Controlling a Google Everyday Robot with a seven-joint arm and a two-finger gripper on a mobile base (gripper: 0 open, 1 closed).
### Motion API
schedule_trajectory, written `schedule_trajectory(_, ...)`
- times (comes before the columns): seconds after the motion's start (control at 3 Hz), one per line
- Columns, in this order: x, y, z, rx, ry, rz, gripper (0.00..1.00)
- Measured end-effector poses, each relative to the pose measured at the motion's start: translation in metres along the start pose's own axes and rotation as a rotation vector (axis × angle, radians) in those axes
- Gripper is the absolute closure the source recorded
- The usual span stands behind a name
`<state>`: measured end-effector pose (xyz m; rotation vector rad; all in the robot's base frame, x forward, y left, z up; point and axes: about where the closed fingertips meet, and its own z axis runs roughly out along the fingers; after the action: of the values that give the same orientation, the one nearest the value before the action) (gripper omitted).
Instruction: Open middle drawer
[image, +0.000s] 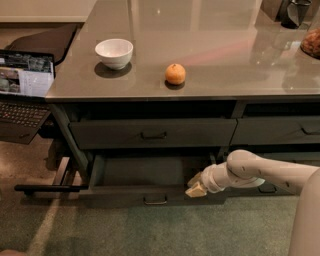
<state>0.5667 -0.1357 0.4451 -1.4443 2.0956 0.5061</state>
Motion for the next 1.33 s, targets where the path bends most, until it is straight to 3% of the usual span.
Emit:
schedule_trajectory(1.0,0.0000,0.0002,0.0002,0.000,0.000,0.000,0.17)
schedule_trajectory(1.33,0.0007,0.0016,0.0012,-0.003,0.002,-0.001,0.00)
